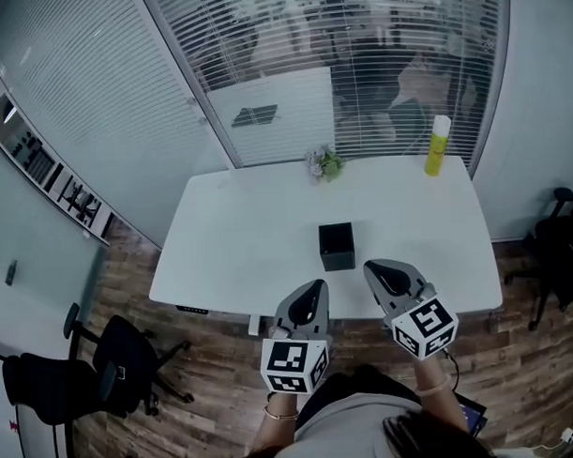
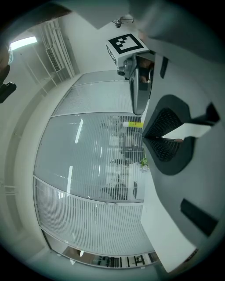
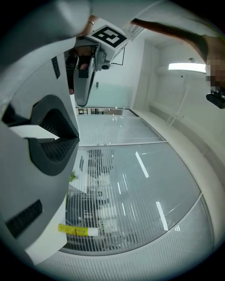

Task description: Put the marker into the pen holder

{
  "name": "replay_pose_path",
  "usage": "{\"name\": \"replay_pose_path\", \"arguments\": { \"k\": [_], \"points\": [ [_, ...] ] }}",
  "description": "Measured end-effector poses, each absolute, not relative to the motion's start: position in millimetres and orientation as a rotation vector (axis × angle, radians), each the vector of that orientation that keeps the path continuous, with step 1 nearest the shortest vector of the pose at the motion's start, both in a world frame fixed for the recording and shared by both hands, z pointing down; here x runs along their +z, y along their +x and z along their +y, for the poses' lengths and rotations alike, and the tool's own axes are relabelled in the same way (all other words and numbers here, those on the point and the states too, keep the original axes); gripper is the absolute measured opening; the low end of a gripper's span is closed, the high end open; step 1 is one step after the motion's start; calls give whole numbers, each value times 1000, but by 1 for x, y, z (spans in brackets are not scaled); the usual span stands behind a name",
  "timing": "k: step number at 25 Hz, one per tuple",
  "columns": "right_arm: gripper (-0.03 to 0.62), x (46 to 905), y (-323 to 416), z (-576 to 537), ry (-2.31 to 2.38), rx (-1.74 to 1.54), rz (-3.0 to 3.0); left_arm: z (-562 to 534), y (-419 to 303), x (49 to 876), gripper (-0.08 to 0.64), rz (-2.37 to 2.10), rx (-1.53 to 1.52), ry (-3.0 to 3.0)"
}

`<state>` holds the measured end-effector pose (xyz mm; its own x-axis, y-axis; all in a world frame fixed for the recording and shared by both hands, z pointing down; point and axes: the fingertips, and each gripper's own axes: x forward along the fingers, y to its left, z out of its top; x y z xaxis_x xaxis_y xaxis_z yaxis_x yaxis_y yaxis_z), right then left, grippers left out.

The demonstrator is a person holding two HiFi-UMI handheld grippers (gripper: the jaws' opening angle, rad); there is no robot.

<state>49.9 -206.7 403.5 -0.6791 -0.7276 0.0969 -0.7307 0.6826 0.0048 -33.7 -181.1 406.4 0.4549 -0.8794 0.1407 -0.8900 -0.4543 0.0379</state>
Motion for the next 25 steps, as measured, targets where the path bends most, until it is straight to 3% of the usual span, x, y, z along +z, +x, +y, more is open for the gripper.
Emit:
{"name": "replay_pose_path", "arguments": {
  "k": [25],
  "points": [
    [28, 389, 41, -194, 1333, 4, -2657, -177, -65, 396, 20, -1508, 181, 2656]
  ]
}}
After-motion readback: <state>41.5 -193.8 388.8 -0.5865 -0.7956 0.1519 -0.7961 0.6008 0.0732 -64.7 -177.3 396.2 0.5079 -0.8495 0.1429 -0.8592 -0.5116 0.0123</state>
